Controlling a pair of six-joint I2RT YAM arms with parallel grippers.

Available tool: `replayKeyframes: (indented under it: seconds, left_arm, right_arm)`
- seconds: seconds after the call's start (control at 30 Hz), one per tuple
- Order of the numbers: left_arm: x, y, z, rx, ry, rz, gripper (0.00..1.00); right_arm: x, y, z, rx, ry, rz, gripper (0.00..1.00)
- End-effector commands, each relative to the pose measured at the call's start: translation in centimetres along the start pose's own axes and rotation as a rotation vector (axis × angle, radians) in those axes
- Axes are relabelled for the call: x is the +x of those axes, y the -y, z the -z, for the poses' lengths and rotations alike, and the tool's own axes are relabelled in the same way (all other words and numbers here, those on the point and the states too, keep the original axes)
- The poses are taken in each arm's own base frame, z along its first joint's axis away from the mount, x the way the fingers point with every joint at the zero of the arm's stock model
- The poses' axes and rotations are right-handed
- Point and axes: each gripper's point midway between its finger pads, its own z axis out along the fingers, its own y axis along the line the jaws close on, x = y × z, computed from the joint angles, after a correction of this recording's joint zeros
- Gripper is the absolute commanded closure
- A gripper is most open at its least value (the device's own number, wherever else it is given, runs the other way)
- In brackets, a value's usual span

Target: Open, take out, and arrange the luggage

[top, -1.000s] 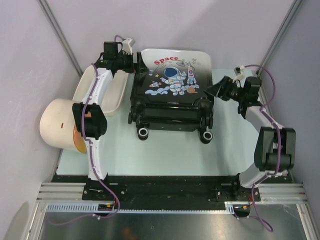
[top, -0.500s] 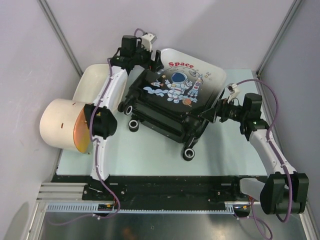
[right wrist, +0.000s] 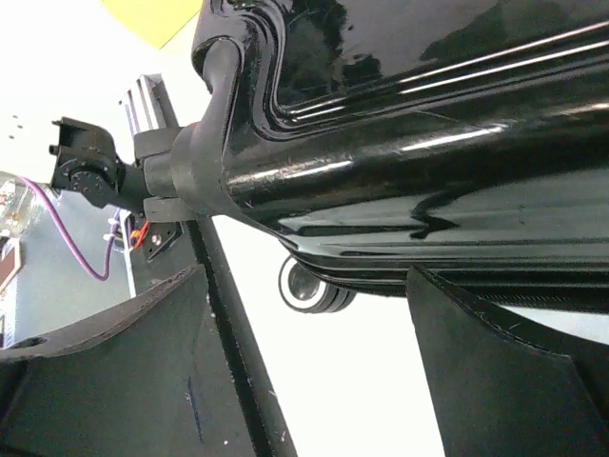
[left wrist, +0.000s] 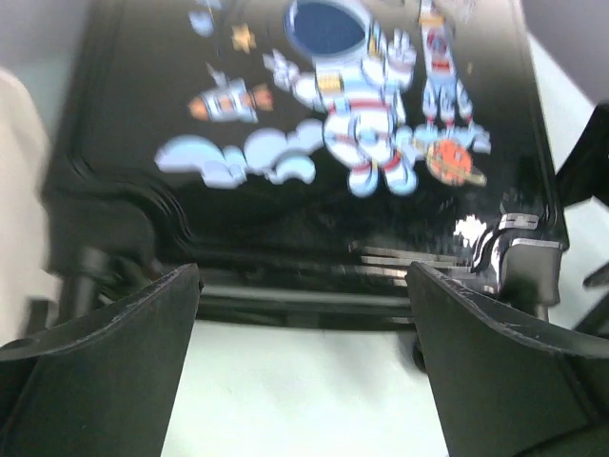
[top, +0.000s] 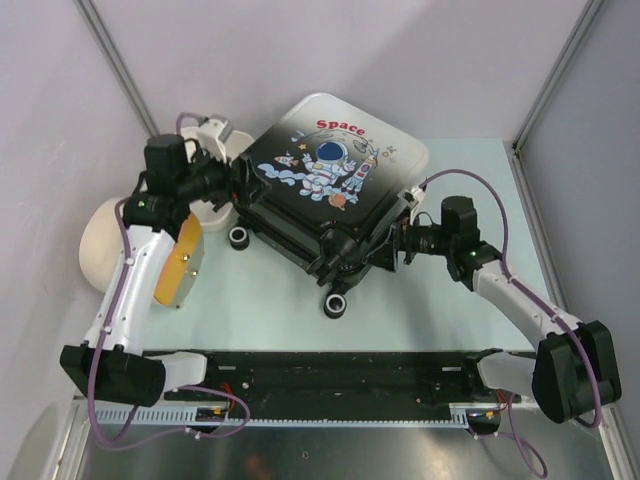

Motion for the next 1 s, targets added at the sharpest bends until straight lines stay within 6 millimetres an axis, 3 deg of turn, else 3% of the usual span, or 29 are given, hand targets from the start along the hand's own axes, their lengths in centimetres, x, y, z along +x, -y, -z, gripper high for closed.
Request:
replayKeyframes:
  seconds: [0.0,0.1,0.17,0.2,0.27,0.3,0.37,0.53,0.6,0.63,0.67,0.7,0.77,0.83,0.87,0.9,0.93,0.97]
  left_arm:
    - [6.9,-0.7,-1.8,-0.017,-0.156,0.163,0.05]
    - [7.9,-1.5,-3.4,-0.017,-0.190,0.210,0.02]
    - [7.2,-1.5,-4.5,0.015,-0.189,0.228,0.01]
    - [7.9,-1.7,-5.6,0.028,-0.215,0.261,0.01]
    - [7.7,-1.4,-6.6,0.075,-0.223,0.281,0.00]
    - [8.2,-1.6,-7.5,0.082,-0.239,0.294,0.00]
    - [8.0,-1.6,-8.2,0.091,-0.236,0.291,0.00]
    - [8.4,-2.3,-9.8,0.092,-0.248,0.279,0.01]
    - [8.1,-2.3,-10.2,0.100,-0.244,0.258,0.00]
    - [8.5,-2.6,-10.9,0.103,-0.255,0.257,0.00]
    - [8.5,-2.1,-11.3,0.116,-0.257,0.233,0.01]
    - [7.8,-2.0,-11.9,0.119,-0.248,0.211,0.01]
    - [8.4,-0.9,-13.7,0.152,-0.274,0.173,0.00]
    - [7.1,-0.2,-15.1,0.175,-0.254,0.136,0.01]
    - [8.1,0.4,-16.8,0.200,-0.281,0.129,0.01]
    - [6.5,0.7,-17.5,0.213,-0.252,0.106,0.02]
    - [6.5,0.8,-18.3,0.223,-0.252,0.102,0.02]
    - [7.5,0.7,-19.8,0.237,-0.274,0.103,0.02]
  right_arm:
    - [-2.8,-0.9,2.5,0.007,0.085,0.087,0.09]
    - [-4.3,0.8,5.3,0.098,0.147,0.094,0.06]
    - [-6.0,3.7,8.2,0.213,0.225,0.082,0.03]
    - [-7.1,4.5,8.9,0.238,0.248,0.108,0.02]
    - [-9.5,8.8,12.1,0.417,0.321,0.119,0.01]
    - [-11.4,9.7,13.0,0.450,0.355,0.129,0.02]
    - [-13.2,14.0,14.7,0.544,0.422,0.078,0.02]
    - [-17.5,20.4,14.1,0.498,0.559,-0.070,0.02]
    - [-18.4,22.0,13.6,0.476,0.602,-0.112,0.02]
    - [-20.1,22.0,13.6,0.441,0.647,-0.112,0.02]
    - [-19.5,23.7,12.9,0.430,0.640,-0.142,0.02]
    - [-19.7,24.1,12.7,0.418,0.645,-0.145,0.02]
    - [-20.1,24.6,12.7,0.405,0.662,-0.142,0.02]
    - [-20.0,24.6,13.1,0.399,0.650,-0.123,0.02]
    - [-19.7,24.8,13.4,0.415,0.636,-0.100,0.01]
    - [-19.9,24.4,13.8,0.423,0.629,-0.084,0.01]
    - [-19.1,24.7,14.4,0.438,0.605,-0.101,0.00]
    - [-18.8,24.9,14.8,0.454,0.590,-0.086,0.00]
